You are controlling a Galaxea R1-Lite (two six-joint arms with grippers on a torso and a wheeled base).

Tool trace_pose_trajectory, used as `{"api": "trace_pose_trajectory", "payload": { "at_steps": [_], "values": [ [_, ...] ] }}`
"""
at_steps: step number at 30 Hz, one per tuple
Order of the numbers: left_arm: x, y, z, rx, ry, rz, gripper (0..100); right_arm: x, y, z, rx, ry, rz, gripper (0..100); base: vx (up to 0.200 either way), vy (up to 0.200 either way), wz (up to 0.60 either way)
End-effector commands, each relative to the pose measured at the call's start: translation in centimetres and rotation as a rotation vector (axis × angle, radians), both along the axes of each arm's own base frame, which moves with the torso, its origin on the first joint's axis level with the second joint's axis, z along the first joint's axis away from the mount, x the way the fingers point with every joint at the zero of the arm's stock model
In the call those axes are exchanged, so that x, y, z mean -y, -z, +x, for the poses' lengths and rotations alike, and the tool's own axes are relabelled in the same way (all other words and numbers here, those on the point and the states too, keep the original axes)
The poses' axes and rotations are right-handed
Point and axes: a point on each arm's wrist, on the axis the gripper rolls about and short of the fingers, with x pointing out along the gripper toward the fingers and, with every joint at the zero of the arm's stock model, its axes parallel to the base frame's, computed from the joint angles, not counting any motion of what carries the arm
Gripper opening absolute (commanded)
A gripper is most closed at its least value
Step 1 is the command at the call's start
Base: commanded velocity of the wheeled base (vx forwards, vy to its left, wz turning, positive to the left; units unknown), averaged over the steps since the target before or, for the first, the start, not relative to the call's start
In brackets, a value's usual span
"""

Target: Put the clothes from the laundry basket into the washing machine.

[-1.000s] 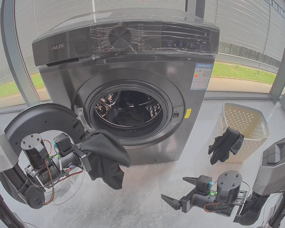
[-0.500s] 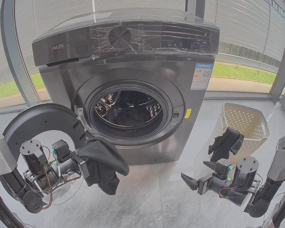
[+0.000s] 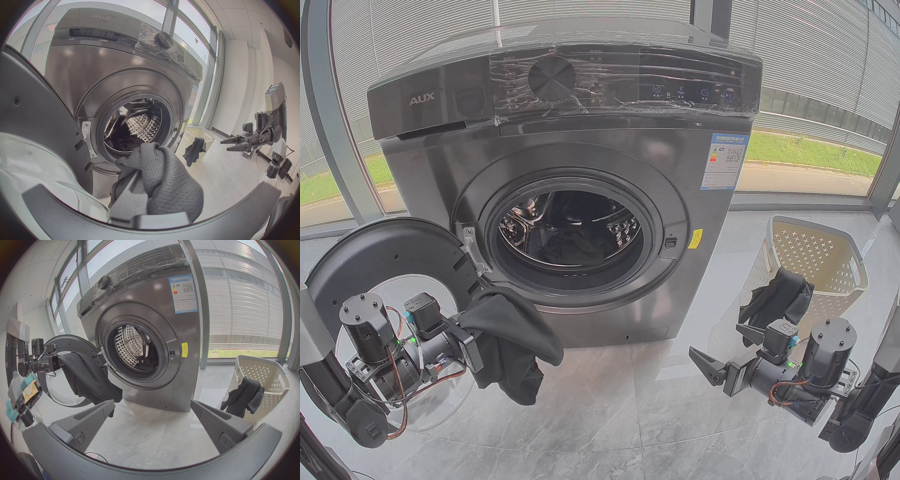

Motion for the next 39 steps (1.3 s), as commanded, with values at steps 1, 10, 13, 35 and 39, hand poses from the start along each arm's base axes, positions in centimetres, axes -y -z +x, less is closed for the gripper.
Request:
{"api": "trace_pose_trajectory", "payload": {
  "at_steps": [1, 10, 13, 35, 39],
  "values": [
    [0.0, 0.2, 0.0, -0.006, 0.0, 0.002, 0, -0.1, 0.0, 0.0, 0.003, -0.004, 0.002, 100, 0.0, 0.0, 0.0],
    [0.0, 0.4, 0.2, -0.015, 0.0, 0.004, 0, -0.1, 0.0, -0.1, 0.001, -0.014, 0.005, 100, 0.0, 0.133, 0.0],
    [0.0, 0.4, 0.1, -0.018, 0.0, 0.005, 0, -0.1, 0.0, -0.1, -0.002, -0.014, 0.004, 100, 0.0, 0.2, 0.0],
    [1.0, 1.7, 0.0, -0.065, 0.041, 0.037, 0, -0.6, 0.3, -0.3, -0.015, -0.031, 0.002, 100, 0.082, 0.0, 0.0],
    [1.0, 1.8, -0.1, -0.069, 0.04, 0.038, 0, -0.6, 0.3, -0.3, -0.015, -0.031, 0.002, 100, 0.0, 0.0, 0.0]
  ]
}}
